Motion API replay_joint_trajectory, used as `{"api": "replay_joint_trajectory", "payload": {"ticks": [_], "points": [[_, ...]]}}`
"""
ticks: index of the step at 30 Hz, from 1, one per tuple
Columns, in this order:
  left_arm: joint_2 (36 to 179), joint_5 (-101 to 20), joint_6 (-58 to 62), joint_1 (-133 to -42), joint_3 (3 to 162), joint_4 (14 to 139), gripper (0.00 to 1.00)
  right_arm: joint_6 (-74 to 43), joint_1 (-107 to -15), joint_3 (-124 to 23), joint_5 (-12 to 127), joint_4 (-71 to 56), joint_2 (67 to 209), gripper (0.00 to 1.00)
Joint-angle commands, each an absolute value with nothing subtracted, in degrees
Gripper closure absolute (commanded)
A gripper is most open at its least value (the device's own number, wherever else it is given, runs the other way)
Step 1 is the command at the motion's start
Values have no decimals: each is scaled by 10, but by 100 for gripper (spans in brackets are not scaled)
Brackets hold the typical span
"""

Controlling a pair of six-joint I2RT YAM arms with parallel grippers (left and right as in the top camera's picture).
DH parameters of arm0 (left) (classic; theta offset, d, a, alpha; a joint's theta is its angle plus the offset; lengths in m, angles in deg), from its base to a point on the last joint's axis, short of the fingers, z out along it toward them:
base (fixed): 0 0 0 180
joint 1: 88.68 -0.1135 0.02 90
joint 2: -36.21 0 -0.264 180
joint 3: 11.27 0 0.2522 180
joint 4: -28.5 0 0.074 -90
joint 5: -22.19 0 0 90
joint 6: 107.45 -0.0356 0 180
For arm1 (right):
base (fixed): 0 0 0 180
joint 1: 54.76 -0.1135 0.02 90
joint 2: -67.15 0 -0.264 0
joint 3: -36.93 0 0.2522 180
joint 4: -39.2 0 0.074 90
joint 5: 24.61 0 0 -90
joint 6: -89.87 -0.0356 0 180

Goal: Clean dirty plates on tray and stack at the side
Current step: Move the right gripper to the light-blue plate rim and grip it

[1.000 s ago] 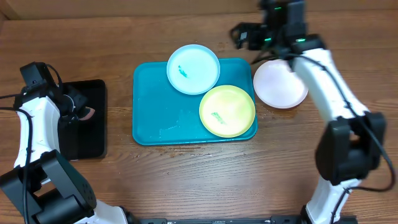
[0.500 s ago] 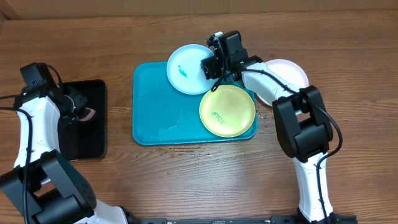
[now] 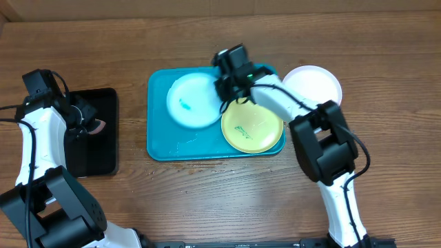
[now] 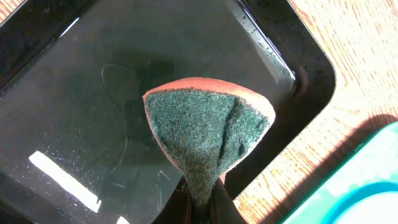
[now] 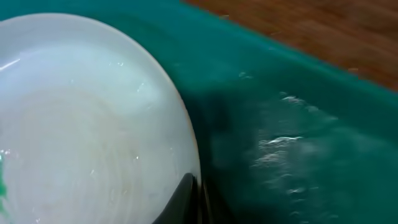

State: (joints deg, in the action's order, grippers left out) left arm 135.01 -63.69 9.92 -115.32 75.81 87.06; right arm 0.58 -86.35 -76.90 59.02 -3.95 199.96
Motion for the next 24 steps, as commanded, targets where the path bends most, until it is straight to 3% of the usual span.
{"api": "replay_joint_trajectory", "payload": {"ticks": [1, 4, 10, 14, 24], "points": [[1353, -633, 109, -1153, 757, 868, 96, 12, -906, -796, 607, -69, 1985, 86], [1353, -633, 108, -1153, 757, 870, 96, 13, -923, -806, 646, -56, 1984, 68], [1353, -633, 108, -1153, 757, 873, 96, 55, -925, -795, 638, 9, 1996, 61], [1353, -633, 108, -1153, 757, 873, 96, 112, -923, -794, 597, 40, 2019, 46], [1353, -633, 108, -1153, 757, 884, 96, 113, -923, -794, 547, 59, 2071, 45]]}}
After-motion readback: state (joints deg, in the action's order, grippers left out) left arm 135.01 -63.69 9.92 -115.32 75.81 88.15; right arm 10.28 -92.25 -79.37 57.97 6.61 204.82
